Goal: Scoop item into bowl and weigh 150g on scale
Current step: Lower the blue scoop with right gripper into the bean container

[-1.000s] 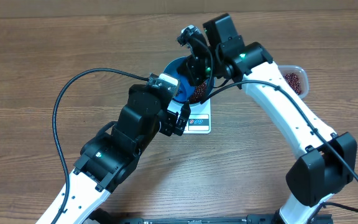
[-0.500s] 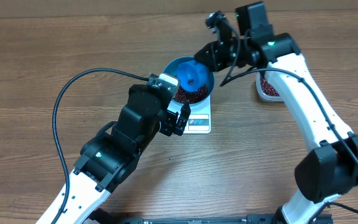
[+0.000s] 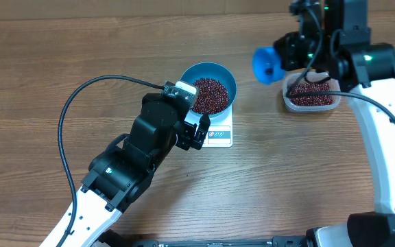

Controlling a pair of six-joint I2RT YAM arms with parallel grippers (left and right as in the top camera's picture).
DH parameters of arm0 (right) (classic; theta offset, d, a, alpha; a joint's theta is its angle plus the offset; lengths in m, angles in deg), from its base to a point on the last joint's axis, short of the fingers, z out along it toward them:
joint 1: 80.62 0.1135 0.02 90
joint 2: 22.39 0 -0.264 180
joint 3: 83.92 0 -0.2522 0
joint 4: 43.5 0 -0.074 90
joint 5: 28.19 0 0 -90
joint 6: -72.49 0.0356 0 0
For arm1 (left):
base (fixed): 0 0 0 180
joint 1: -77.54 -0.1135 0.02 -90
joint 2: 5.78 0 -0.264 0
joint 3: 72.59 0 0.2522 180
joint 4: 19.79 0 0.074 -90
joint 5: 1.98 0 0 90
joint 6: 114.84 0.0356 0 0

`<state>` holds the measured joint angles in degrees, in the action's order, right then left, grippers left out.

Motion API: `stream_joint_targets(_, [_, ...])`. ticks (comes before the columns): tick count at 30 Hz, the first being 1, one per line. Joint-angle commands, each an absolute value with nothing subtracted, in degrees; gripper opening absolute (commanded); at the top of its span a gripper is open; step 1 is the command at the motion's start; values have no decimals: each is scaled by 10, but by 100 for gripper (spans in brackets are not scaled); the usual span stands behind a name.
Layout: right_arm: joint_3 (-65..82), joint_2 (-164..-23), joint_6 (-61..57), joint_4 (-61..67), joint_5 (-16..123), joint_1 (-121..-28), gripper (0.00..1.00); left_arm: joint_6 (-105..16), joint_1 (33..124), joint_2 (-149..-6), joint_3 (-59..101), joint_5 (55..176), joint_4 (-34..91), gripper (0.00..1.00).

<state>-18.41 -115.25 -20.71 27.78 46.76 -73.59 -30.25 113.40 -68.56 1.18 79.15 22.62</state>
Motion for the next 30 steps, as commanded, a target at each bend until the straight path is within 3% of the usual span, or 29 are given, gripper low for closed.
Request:
stream_joint_targets(1, [-199, -1148, -210, 296, 584, -746, 4, -291, 1131, -684, 11, 786, 225, 100])
stream_joint_targets(11, [-199, -1148, -219, 326, 820, -747, 4, -291, 1131, -684, 11, 786, 225, 100])
stream_joint_targets(30, [-199, -1148, -264, 315, 843, -747, 4, -291, 1131, -684, 11, 786, 225, 100])
